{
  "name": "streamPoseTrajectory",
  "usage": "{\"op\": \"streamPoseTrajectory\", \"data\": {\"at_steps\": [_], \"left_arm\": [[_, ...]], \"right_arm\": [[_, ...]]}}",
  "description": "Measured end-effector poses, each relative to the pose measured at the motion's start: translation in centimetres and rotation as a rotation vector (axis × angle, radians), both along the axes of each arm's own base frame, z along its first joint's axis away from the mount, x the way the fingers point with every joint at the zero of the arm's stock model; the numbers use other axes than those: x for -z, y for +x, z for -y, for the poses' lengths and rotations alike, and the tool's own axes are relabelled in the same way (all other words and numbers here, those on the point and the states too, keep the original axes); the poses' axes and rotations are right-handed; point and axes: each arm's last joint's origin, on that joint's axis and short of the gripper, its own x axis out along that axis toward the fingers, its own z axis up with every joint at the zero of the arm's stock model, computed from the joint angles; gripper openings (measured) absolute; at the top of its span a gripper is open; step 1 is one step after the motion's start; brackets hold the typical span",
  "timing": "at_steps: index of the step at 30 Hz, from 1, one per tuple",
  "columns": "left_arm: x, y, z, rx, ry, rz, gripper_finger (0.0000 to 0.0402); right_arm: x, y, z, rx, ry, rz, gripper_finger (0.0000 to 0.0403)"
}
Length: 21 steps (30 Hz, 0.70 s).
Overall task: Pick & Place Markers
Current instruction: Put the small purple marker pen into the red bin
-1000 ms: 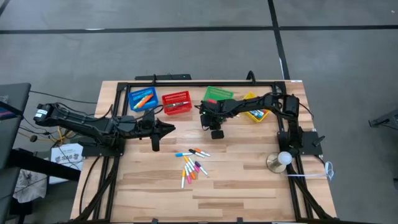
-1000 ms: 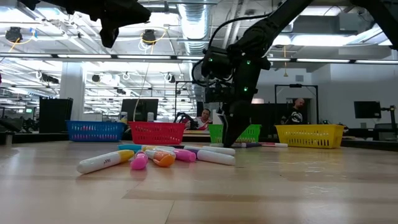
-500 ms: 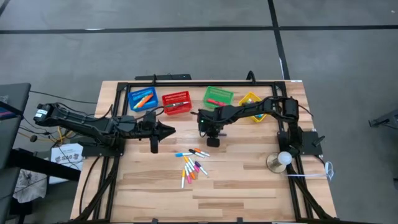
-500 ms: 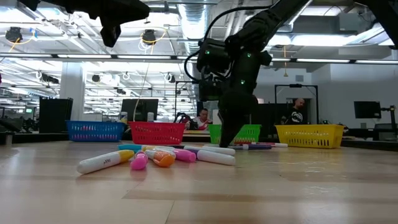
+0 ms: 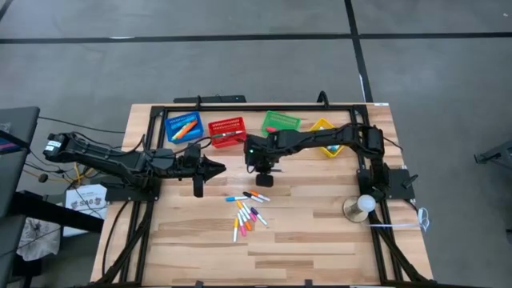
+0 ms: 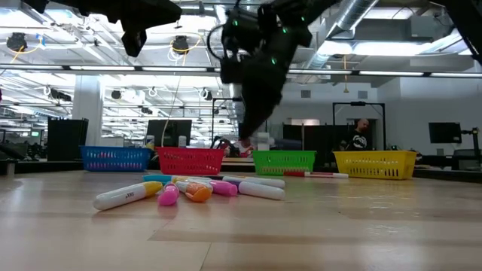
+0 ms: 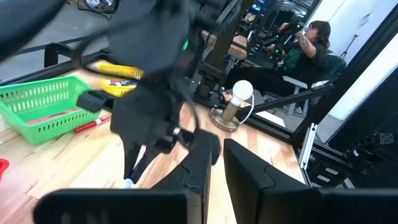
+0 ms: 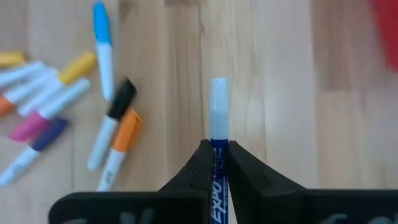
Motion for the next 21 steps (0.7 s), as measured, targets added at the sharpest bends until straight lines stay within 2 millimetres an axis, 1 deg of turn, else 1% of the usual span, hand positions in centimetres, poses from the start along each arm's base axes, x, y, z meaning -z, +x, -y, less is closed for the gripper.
{"op": "streamPoseTrajectory", "data": {"at_steps": [4,10,14,17,21], "left_arm": [[0.0,0.0,0.0,0.000,-0.001,0.004,0.0044],[-0.3,0.0,0.0,0.000,-0.006,0.033,0.0044],[-0.8,-0.1,0.0,0.005,-0.015,0.074,0.0044],[-1.4,-0.5,0.0,0.058,-0.010,0.110,0.0044],[-2.6,-1.8,0.3,0.162,0.010,0.188,0.0044]], "right_arm": [[-2.6,0.8,0.1,-0.003,-0.010,0.054,0.0011],[-7.1,2.0,0.2,-0.038,0.005,0.192,0.0022],[-10.0,2.4,0.2,-0.046,-0.008,0.267,0.0014],[-12.1,2.4,0.2,-0.048,-0.015,0.317,0.0013],[-14.5,2.3,0.3,-0.047,-0.027,0.384,0.0022]]}}
